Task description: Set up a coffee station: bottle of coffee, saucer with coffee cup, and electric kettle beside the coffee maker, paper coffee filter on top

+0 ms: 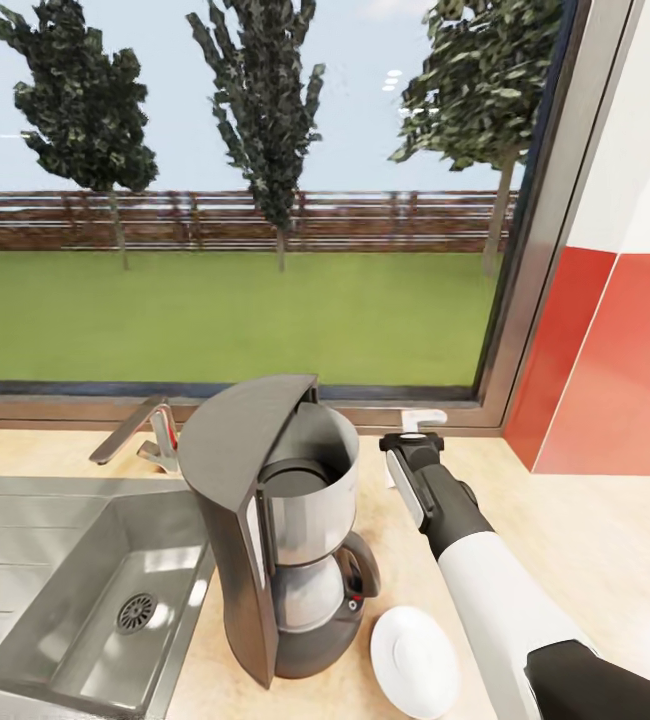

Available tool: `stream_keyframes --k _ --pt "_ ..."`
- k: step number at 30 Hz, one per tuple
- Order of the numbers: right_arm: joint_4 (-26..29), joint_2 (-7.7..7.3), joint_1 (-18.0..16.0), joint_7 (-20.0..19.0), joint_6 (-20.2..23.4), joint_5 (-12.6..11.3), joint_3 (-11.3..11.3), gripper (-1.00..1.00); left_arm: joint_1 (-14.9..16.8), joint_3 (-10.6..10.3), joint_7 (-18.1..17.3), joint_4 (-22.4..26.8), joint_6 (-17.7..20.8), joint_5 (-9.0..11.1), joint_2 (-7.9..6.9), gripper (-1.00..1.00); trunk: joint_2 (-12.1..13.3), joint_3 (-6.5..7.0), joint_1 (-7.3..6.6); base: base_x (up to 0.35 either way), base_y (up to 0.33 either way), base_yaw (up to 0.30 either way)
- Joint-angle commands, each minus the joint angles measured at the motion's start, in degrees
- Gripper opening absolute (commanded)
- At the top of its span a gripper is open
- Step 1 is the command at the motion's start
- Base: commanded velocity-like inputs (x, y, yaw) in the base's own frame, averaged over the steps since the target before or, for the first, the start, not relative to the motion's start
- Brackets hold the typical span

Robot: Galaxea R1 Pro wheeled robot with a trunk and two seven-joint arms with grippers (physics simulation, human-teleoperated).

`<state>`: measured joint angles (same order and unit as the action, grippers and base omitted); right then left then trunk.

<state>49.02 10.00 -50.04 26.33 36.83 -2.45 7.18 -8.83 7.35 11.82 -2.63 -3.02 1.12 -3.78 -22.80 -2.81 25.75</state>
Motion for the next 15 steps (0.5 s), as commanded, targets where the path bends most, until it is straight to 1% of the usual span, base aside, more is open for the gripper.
stream_keyframes --k 1,5,11,12,14,15 --pt "0.0 0.0 -0.1 0.4 0.3 -0.3 0.1 1.0 0.0 0.3 0.0 -0.1 -0.3 0.1 0.0 1.0 -0.1 -0.2 0.03 0.0 0.0 0.091" --pt "-0.1 0.0 -0.1 0.4 0.3 -0.3 0.1 1.0 0.0 0.3 0.0 -0.1 -0.3 0.1 0.0 1.0 -0.1 -0.53 0.03 0.0 0.0 0.074" --pt "-0.1 0.0 -0.1 0.5 0.3 -0.2 0.2 1.0 0.0 0.3 0.0 -0.1 -0.3 0.1 0.05 1.0 -0.1 -1.07 0.03 0.0 0.0 0.005" --pt "-0.1 -0.09 0.0 0.5 0.4 -0.2 -0.6 1.0 -0.1 0.3 0.0 -0.2 -0.3 0.1 0.04 1.0 -0.1 -1.16 0.03 0.0 0.0 -0.014" --pt "-0.1 -0.87 -0.1 0.5 0.3 -0.2 -1.5 1.0 -0.1 0.3 0.0 -0.2 -0.3 0.1 0.04 1.0 -0.1 -1.34 0.03 0.0 0.0 -0.058" --pt "-0.1 -1.27 -0.1 0.5 0.3 -0.2 -2.5 1.0 -0.1 0.3 0.0 -0.1 -0.3 0.1 0.06 1.0 -0.1 -1.43 0.03 0.0 0.0 -0.132"
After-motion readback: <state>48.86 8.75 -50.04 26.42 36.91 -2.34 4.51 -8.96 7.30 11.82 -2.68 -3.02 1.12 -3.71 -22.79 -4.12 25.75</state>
